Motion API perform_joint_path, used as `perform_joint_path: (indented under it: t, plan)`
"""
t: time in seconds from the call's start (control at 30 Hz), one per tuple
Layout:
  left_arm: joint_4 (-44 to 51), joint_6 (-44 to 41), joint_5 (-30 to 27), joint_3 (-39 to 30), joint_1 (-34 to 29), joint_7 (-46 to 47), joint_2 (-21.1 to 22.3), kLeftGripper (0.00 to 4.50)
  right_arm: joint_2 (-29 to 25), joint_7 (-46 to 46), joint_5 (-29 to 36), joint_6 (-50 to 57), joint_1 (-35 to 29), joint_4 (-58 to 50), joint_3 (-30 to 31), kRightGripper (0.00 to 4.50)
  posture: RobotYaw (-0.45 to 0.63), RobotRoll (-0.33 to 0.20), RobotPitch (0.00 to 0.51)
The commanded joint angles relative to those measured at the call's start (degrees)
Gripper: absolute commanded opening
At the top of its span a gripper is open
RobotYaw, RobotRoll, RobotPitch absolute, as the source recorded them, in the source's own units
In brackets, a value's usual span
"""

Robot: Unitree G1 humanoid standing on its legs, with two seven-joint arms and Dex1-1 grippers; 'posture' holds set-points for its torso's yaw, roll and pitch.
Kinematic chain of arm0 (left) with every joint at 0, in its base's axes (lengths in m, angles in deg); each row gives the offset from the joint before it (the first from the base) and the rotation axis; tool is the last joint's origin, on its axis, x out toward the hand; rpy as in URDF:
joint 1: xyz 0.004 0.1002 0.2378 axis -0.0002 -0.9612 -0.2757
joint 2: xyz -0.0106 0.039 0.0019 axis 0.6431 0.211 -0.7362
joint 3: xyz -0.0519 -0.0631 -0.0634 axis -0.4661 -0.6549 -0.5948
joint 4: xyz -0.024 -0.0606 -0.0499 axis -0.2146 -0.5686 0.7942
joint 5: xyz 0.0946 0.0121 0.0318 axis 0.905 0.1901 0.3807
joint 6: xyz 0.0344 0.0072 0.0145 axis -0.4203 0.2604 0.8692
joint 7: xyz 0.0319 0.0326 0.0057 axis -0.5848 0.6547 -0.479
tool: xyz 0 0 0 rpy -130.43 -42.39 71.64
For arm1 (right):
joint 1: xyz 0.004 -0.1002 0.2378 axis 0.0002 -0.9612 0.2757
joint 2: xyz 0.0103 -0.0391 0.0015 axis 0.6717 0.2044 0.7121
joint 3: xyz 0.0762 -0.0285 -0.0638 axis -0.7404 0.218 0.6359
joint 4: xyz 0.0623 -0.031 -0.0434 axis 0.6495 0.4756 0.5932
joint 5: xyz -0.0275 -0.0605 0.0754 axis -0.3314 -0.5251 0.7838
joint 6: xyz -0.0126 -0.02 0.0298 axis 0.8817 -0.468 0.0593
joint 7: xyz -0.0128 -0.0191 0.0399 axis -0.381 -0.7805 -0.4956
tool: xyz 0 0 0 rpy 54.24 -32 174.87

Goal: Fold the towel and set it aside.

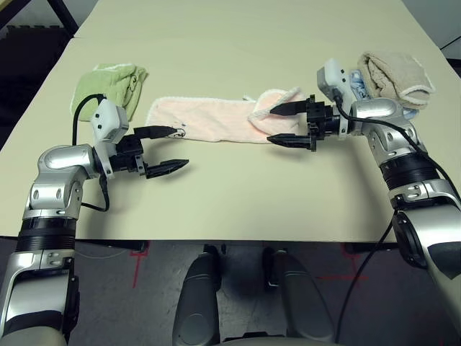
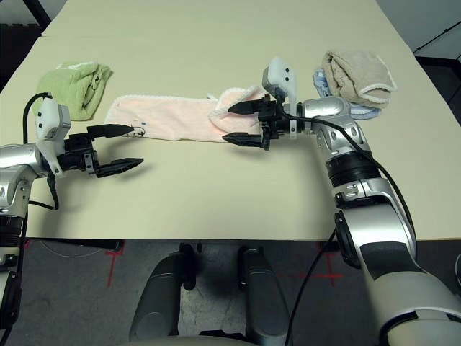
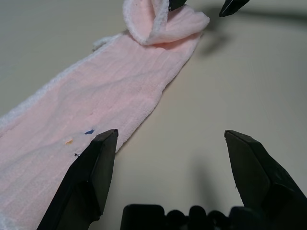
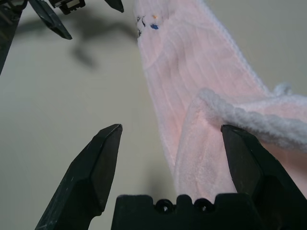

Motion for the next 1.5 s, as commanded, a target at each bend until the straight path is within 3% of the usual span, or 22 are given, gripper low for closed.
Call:
perform_joint_path:
  t: [0.03,0.23,0.4,0.67,0.8,1.07,1.33,1.5]
  plan:
    - [0.56,-0.19,-0.17,-0.12,-1.54,-0.23,0.81,4.5,-2.64,-1.3,1.55,3.87,0.06,-1.29,-1.2,4.46,-0.02,0.0,0.211]
    - [0.78,-0.28,-0.2,-0.28,-1.9,-0.12,0.89,4.5,-4.35,0.48,1.39,4.2,1.11,1.48,-2.02,4.46,-0.03,0.0,0.21]
    - [1.18,-0.66,-0.25,-0.19,-1.8,-0.01,0.81,4.5,-0.25,7.52,-0.22,1.77,4.01,7.34,-2.46,4.46,-0.03,0.0,0.213]
    - [0.3,-0.5,0.07,0.33,-1.05,-0.11,0.33,4.5,10.33,19.06,-2.79,-7.76,13.21,25.37,-3.66,4.46,-0.03,0.0,0.217]
    - [1.39,-0.97,-0.18,0.31,-1.49,0.25,0.25,4.5,12.48,22.37,-3.76,-10.93,16.04,31.55,-4.2,4.46,-0.01,0.0,0.217]
    - [1.79,-1.06,-0.33,-0.2,-2.28,0.28,0.8,4.5,11.41,13.75,-6.52,-9.01,15.41,32.85,-1.59,4.46,-0.01,0.0,0.21]
    - [1.3,-0.71,-0.08,0.05,-1.94,0.45,0.43,4.5,6.83,11.83,-12.14,-19.62,12.52,28.08,1.55,4.46,-0.02,0.0,0.204]
    - [0.68,-0.39,0.09,0.31,-1.4,0.37,0.13,4.5,7.59,13.56,-14.32,-22.2,10.74,25.76,3.24,4.46,-0.03,0.0,0.199]
